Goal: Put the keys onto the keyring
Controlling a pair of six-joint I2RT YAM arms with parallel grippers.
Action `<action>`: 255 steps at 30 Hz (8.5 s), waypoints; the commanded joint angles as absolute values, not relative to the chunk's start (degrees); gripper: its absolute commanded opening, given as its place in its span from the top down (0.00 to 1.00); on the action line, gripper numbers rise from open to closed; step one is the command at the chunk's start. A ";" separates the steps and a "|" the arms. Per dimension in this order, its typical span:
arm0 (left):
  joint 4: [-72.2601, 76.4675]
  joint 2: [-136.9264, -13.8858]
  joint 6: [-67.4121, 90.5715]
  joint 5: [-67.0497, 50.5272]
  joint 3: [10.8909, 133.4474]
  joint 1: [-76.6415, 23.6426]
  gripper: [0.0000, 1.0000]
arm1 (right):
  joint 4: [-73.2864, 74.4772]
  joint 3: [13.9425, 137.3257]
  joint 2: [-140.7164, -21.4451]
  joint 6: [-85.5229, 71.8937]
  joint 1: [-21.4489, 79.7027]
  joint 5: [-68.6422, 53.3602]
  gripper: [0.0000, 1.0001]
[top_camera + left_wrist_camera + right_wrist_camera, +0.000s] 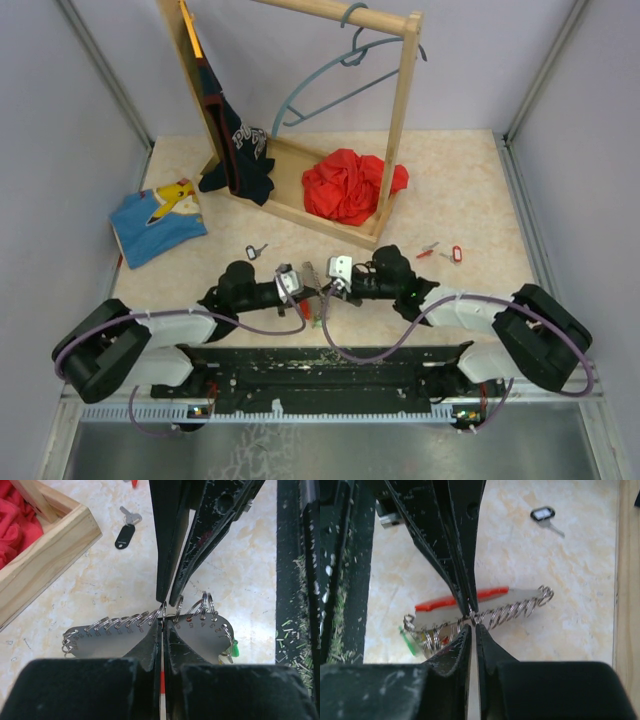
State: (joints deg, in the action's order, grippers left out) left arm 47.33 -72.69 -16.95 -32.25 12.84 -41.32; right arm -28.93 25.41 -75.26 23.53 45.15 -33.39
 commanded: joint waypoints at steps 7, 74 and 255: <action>35.18 -72.34 -26.06 -24.47 17.43 -45.90 1.00 | -26.06 21.98 -68.78 26.72 44.27 -28.55 0.81; 57.90 -71.83 -12.44 -34.17 7.79 -38.80 0.76 | -57.71 21.08 -85.11 15.38 43.62 -39.93 1.00; 47.94 -76.46 -12.74 -38.08 14.66 -36.91 1.00 | 2.50 38.08 -80.74 -11.60 25.28 -12.66 0.59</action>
